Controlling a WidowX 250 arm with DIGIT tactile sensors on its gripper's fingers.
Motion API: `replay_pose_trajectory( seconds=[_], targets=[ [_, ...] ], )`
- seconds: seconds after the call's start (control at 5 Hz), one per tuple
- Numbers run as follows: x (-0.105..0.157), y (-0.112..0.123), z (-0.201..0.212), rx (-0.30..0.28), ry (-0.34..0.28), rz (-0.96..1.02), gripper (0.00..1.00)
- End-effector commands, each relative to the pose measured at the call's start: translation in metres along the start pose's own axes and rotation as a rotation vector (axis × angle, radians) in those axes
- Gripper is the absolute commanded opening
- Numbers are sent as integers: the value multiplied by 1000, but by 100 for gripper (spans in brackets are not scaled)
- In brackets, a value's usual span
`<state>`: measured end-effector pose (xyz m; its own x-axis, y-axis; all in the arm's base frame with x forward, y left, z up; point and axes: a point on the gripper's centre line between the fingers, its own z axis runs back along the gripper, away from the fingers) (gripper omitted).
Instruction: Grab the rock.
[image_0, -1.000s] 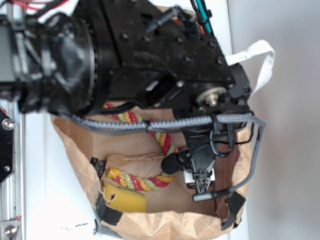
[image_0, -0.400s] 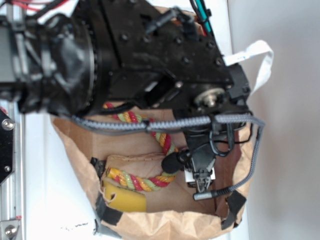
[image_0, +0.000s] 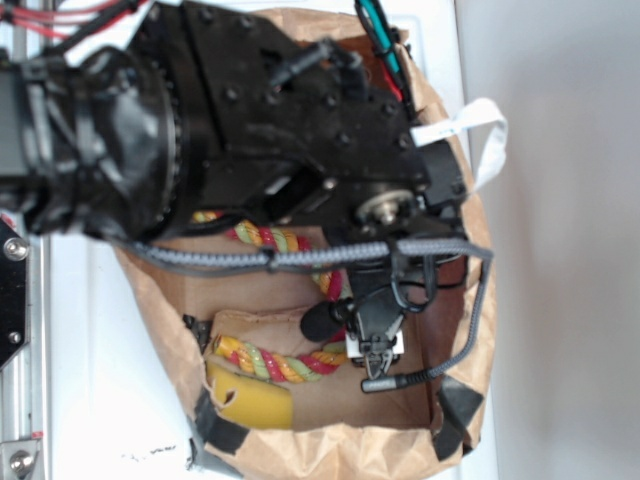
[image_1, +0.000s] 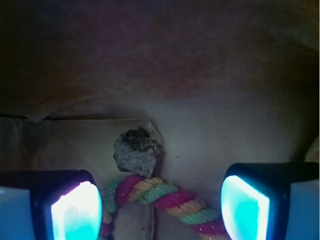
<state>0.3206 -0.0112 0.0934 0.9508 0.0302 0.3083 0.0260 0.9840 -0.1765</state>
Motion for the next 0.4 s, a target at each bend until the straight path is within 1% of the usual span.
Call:
replay_pose_trajectory(
  seconds=[0.0,0.2],
  targets=[
    [8,-14,-7,-46,-31,-31,100],
    [13,-19,-3,-97,-47,-16,100]
  ],
)
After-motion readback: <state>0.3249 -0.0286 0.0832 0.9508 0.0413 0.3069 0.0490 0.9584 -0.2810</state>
